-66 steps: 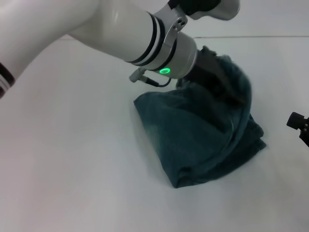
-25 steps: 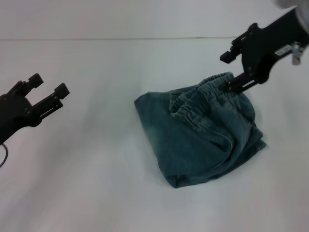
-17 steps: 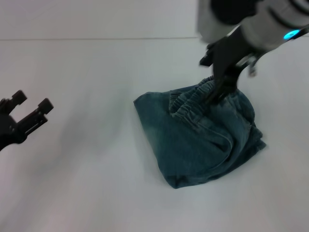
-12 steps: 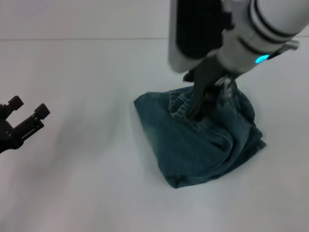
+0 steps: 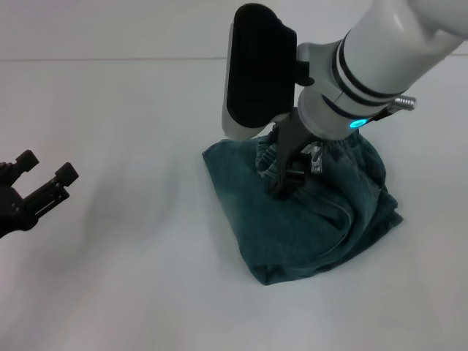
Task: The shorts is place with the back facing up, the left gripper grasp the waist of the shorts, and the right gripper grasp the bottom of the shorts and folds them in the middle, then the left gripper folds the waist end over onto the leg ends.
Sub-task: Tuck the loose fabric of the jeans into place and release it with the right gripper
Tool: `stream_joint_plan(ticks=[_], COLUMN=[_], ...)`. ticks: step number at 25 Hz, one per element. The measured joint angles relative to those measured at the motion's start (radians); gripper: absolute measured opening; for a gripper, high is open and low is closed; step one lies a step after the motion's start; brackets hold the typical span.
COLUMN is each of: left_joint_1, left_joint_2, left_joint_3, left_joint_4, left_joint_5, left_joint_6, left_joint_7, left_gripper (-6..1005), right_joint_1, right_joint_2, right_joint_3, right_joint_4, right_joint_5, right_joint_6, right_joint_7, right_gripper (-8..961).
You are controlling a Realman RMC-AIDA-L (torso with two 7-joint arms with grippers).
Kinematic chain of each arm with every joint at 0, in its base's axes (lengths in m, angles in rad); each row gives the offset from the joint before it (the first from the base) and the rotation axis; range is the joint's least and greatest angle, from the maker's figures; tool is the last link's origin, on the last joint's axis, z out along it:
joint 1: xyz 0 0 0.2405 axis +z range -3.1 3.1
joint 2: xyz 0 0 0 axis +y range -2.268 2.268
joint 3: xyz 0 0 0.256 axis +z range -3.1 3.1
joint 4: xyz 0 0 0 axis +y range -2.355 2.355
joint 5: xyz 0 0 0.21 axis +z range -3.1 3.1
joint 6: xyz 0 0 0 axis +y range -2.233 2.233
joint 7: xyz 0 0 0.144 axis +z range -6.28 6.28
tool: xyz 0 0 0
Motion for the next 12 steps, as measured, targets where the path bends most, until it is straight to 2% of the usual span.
stream_joint_plan(ticks=[6, 12], left_joint_1=[-0.005, -0.012], left_joint_2=[0.001, 0.002], left_joint_3=[-0.001, -0.003], left_joint_4=[0.000, 0.000], left_joint_5=[0.003, 0.003], left_joint_6=[-0.001, -0.010], left_joint_7=[-0.002, -0.006], left_gripper=[928, 927], right_joint_1=[0.015, 0.018], right_joint_2=[-0.001, -0.001], right_joint_3=[-0.027, -0.042], right_joint_4=[0.068, 0.075], right_joint_5=[-0.024, -0.056], right_joint_6=[0.052, 0.051], right_joint_7=[0.041, 0.050], right_gripper=[844, 842])
